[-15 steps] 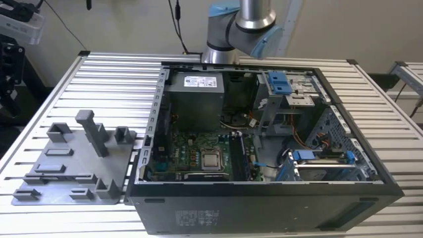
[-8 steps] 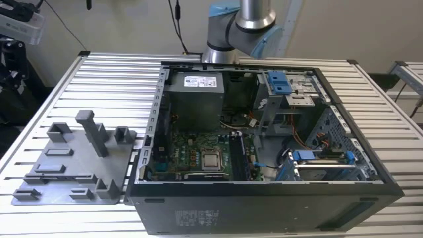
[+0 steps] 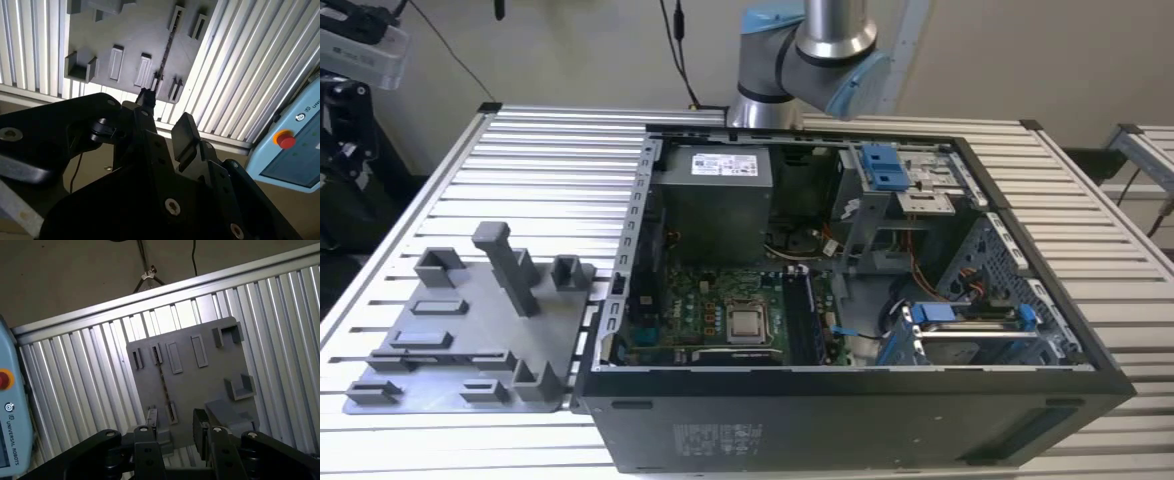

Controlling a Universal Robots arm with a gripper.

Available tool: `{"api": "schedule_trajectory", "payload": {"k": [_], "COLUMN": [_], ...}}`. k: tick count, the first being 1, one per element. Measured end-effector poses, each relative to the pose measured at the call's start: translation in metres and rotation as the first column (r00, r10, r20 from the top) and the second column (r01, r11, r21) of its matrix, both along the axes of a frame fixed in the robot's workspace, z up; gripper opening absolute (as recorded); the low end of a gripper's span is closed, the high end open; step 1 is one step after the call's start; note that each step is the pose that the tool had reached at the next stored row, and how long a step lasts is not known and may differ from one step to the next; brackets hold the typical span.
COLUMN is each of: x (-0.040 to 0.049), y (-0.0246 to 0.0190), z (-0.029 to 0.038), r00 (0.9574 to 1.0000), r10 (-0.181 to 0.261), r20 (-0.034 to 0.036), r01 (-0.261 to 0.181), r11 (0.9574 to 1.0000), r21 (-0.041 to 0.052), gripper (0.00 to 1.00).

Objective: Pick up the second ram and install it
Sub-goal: 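Pick up the second ram and move it above second insertion slot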

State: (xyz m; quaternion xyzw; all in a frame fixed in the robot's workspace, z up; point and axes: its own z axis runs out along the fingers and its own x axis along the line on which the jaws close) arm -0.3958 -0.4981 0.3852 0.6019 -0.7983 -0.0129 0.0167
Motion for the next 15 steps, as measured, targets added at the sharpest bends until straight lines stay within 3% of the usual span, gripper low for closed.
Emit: {"api": "schedule_trajectory", "payload": {"k": [4, 11, 15], "x": [0.0001, 0.0000, -0.0001], "y": [0.0001, 0.0000, 0.0000], "z": [-0.0007, -0.0063, -0.0078], "r00": [1.0000, 0.9985, 0.9983], "r10": [0.002, 0.055, 0.058], "r20": [0.0000, 0.0002, 0.0001], "r01": [-0.002, -0.055, -0.058], "r11": [1.0000, 0.9985, 0.9983], "r21": [0.0000, 0.0000, -0.0002], "gripper": [0.42, 0.42, 0.42]}}
